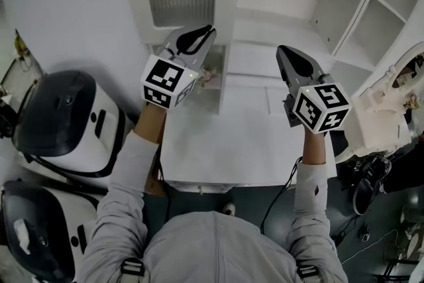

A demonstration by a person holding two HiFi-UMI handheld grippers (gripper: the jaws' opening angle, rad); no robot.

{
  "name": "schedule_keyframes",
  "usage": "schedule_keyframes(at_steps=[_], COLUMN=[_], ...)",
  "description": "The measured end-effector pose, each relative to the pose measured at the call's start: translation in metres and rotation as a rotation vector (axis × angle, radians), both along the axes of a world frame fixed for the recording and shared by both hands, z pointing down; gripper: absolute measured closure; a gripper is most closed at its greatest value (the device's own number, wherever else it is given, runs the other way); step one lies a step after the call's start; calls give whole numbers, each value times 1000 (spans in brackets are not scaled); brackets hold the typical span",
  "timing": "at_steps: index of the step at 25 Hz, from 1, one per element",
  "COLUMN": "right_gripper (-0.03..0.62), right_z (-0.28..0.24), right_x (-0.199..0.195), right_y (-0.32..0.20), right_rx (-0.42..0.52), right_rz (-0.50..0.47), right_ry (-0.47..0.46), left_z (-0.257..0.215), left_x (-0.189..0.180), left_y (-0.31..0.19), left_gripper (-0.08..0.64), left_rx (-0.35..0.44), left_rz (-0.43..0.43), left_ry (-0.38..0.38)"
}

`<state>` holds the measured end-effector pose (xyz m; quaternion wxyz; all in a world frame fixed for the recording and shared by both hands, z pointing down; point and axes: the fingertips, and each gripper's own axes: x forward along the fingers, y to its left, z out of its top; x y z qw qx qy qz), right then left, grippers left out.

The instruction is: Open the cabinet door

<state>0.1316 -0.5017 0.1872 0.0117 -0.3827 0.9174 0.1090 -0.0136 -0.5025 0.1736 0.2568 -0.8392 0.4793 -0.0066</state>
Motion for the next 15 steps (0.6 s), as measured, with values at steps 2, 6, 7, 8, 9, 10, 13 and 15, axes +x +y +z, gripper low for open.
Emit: schedule_keyframes(at_steps=[2, 6, 7, 8, 9, 10, 13, 15], right_gripper=[591, 591, 591, 591, 591, 591, 591, 591], right_z=[-17, -39, -43, -47, -52, -56, -67, -74], right_x=[-3, -12, -14, -16, -19, -22, -30, -36], right_y=[-14, -31, -34, -38, -42, -46, -57, -59], right_rx=[30, 74, 82, 90, 98, 104, 122, 130], right_rz=[-10, -22, -23, -23, -24, -25, -27, -31], right_ry=[9, 24, 30, 36, 43, 51, 63, 51], left_z=[-17, -45, -53, -61, -70, -78, -101, -114], left_x=[5, 10, 9, 8, 6, 4, 5, 6], left_y=[-9, -27, -31, -35, -39, -43, -53, -56], left_gripper=[514, 508, 508, 508, 508, 508, 477, 446], left_rx=[31, 88, 103, 118, 134, 151, 203, 238], left_rz=[-7, -33, -41, -52, -63, -75, -82, -79], left_ry=[-16, -43, -37, -27, -17, -9, -3, -14])
